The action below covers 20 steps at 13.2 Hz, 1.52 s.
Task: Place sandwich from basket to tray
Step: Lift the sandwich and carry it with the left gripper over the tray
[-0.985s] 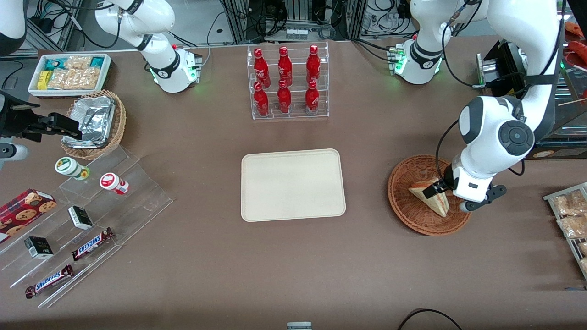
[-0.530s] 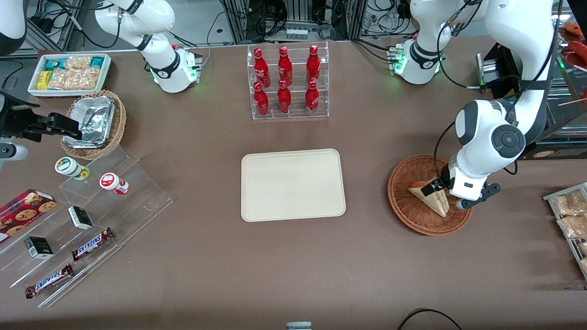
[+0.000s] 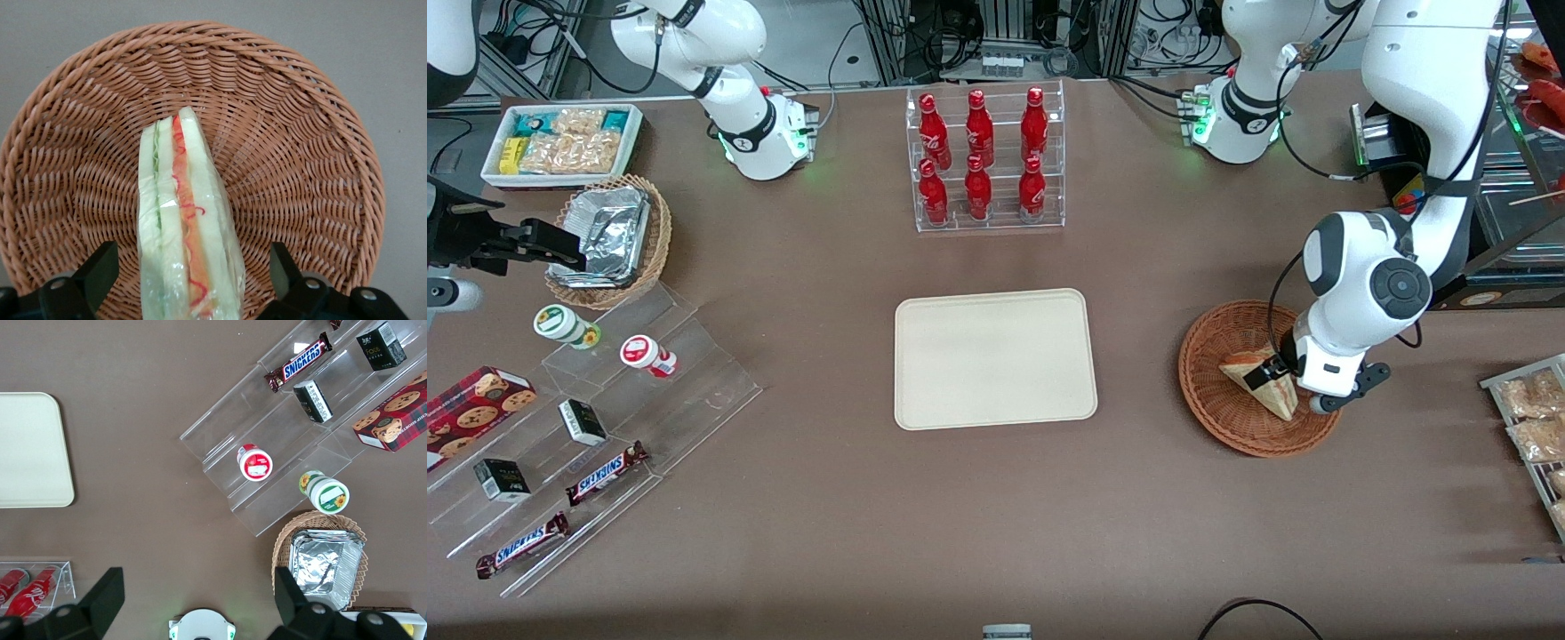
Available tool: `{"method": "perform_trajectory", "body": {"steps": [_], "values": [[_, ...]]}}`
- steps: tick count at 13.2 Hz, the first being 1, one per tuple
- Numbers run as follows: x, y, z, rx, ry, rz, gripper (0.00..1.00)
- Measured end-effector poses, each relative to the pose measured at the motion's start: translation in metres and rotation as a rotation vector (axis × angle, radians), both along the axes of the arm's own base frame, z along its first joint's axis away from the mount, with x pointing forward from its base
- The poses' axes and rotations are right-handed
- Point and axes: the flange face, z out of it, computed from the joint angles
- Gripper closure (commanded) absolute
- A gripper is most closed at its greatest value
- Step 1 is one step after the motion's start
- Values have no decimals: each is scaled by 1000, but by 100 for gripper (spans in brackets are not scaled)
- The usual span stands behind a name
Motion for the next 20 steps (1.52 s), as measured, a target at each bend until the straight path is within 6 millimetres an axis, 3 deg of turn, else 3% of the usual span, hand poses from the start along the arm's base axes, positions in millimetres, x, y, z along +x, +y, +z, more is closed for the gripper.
{"method": "perform_trajectory", "body": {"steps": [1, 2, 4, 5, 6, 10, 12, 15, 17, 19, 20], "values": [[0, 0, -3, 0, 2, 1, 0], [-2, 0, -6, 1, 9, 0, 7], [-9, 1, -14, 2, 21, 0, 62], [-10, 1, -16, 3, 24, 1, 85], [-11, 1, -16, 3, 25, 1, 100], [-7, 0, -8, 1, 12, 0, 100], [0, -1, 10, 4, 28, -5, 100], [20, -8, 66, 56, 84, -55, 100], [30, -23, 106, 74, 97, -87, 100], [34, -55, 139, 75, 88, -135, 100], [34, -80, 152, 72, 70, -171, 100]]}}
